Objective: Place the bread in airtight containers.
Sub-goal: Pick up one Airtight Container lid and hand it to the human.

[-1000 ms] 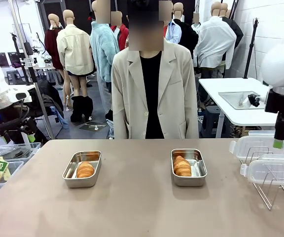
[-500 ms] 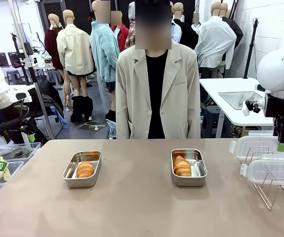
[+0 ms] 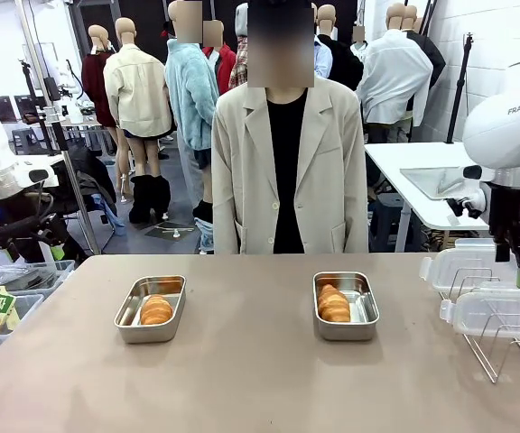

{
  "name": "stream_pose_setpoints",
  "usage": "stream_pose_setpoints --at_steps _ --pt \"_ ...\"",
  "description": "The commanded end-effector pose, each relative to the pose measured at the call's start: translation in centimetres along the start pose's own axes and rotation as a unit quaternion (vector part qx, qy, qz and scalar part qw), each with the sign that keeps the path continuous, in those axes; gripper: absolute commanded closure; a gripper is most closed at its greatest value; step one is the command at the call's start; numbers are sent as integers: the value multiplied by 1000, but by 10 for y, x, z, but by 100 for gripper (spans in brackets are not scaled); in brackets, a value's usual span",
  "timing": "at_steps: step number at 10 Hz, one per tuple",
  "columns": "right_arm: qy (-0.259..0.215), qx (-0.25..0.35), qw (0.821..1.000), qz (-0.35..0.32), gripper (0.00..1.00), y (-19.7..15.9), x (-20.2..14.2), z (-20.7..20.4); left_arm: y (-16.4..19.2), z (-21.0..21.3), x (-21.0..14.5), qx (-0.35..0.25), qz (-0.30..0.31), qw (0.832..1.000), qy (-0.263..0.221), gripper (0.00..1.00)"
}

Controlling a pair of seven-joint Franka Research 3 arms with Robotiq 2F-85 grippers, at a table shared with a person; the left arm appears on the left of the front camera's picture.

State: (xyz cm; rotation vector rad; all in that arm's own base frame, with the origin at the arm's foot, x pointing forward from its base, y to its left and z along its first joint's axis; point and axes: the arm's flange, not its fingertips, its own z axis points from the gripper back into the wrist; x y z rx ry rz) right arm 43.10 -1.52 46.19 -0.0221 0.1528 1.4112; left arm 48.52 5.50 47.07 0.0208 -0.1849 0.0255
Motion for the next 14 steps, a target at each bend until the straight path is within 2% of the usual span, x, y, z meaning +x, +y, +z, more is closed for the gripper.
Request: stream_pose_setpoints --at_steps 1,3,4,7,9,11,14 --pt "6 -4 1000 -5 0 0 5 -1 0 2 1 4 4 1000 -1 0" --pt "26 -29 997 -62 0 -1 18 -15 0 2 1 4 4 1000 -1 0" --pt "24 -46 997 -54 0 -4 22 -23 0 2 1 4 4 1000 -1 0" --pt "42 -17 998 -48 0 -16 30 -47 0 2 1 4 4 1000 -1 0" --pt "70 -19 996 -44 0 -21 34 -60 0 2 1 4 4 1000 -1 0" --pt "76 -16 996 -43 0 -22 34 -63 0 2 1 4 4 1000 -1 0" --pt "69 -25 996 -45 58 -22 33 -60 0 2 1 4 4 1000 -1 0"
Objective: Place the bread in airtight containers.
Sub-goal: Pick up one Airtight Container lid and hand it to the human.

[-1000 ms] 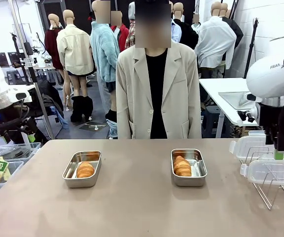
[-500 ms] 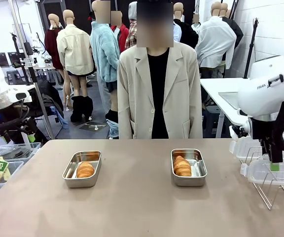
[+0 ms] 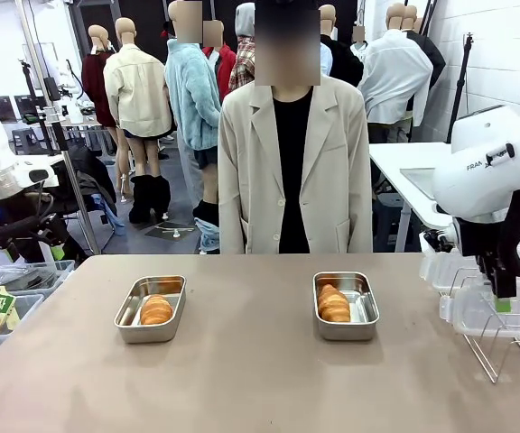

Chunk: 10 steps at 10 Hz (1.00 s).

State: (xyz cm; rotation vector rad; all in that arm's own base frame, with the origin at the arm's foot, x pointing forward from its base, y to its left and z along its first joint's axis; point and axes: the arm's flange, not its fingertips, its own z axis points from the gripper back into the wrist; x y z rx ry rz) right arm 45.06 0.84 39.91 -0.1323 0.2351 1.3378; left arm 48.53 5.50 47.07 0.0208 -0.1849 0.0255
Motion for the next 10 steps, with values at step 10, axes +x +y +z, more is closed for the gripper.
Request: stream_pose_setpoints --at_steps 10 --pt "-7 -37 999 -14 100 5 -9 24 0 2 1 4 4 1000 -1 0"
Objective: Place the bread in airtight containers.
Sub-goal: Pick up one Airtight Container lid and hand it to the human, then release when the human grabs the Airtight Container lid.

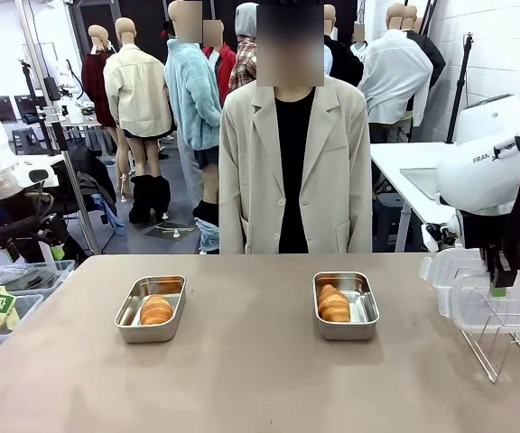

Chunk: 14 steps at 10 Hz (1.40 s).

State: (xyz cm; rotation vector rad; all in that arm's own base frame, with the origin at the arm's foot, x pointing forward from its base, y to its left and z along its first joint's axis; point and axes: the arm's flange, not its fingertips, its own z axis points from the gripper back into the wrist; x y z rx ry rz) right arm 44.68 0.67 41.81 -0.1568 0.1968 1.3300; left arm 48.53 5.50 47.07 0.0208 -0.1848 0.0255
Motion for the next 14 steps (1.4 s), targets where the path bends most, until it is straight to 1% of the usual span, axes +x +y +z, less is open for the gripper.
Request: stream_pose_setpoints --at_steps 1,2,3,5,6,7,8,9,10,11,12,13,14 --pt "-2 -24 1000 -9 100 3 -3 13 0 2 1 4 4 1000 -1 0" --pt "-10 -25 1000 0 100 6 -4 21 0 2 1 4 4 1000 -1 0" --pt "-26 -40 999 0 100 8 -9 35 0 2 1 4 4 1000 -1 0" --pt "-46 -79 996 20 100 21 -17 67 0 2 1 4 4 1000 -1 0" --pt "-72 -112 991 33 100 30 -20 92 0 2 1 4 4 1000 -1 0" --pt "-108 -161 979 57 100 44 -21 118 0 2 1 4 4 1000 -1 0" --pt "-131 -212 964 88 100 48 -19 147 0 2 1 4 4 1000 -1 0" --pt "-159 -243 950 117 100 52 -4 175 0 2 1 4 4 1000 -1 0" --pt "-170 -237 948 123 100 56 4 186 0 2 1 4 4 1000 -1 0" --pt "-186 -246 941 140 100 55 19 203 0 2 1 4 4 1000 -1 0" --pt "-209 -271 930 137 100 48 38 215 0 2 1 4 4 1000 -1 0" --pt "-239 -301 911 149 100 39 57 224 0 2 1 4 4 1000 -1 0" --pt "-272 -327 895 136 100 22 82 234 0 2 1 4 4 1000 -1 0"
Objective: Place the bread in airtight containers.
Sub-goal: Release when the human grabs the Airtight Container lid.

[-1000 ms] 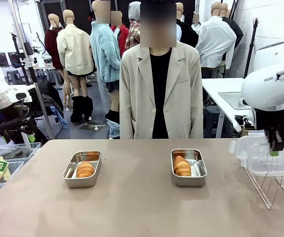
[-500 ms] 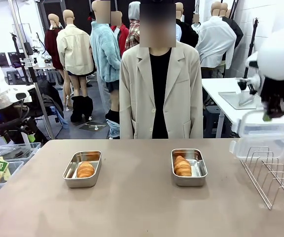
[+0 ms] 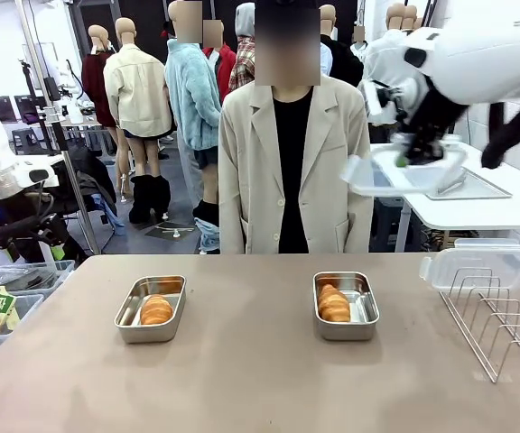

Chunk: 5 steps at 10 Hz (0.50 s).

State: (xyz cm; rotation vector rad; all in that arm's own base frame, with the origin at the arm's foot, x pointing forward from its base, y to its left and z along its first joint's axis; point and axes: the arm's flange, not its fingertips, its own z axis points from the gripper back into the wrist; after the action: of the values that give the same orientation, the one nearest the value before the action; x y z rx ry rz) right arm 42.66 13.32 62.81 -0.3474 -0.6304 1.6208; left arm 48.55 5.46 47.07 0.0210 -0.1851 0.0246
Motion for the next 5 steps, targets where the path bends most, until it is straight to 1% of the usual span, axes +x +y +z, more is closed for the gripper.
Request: stream_pose_setpoints --at_steps 1,2,3,4,5 --pt "-43 -53 997 -28 100 -38 18 -33 0 1 0 4 4 1000 -1 0" --pt "-32 -73 996 -27 100 -45 31 -48 0 1 0 4 4 1000 -1 0" --pt "-21 -61 998 -18 100 -49 45 -59 0 1 0 4 4 1000 -1 0" --pt "-20 -43 999 -19 100 -54 52 -69 0 1 0 4 4 1000 -1 0" --pt "-22 -40 999 -30 100 -62 54 -77 0 1 0 4 4 1000 -1 0"
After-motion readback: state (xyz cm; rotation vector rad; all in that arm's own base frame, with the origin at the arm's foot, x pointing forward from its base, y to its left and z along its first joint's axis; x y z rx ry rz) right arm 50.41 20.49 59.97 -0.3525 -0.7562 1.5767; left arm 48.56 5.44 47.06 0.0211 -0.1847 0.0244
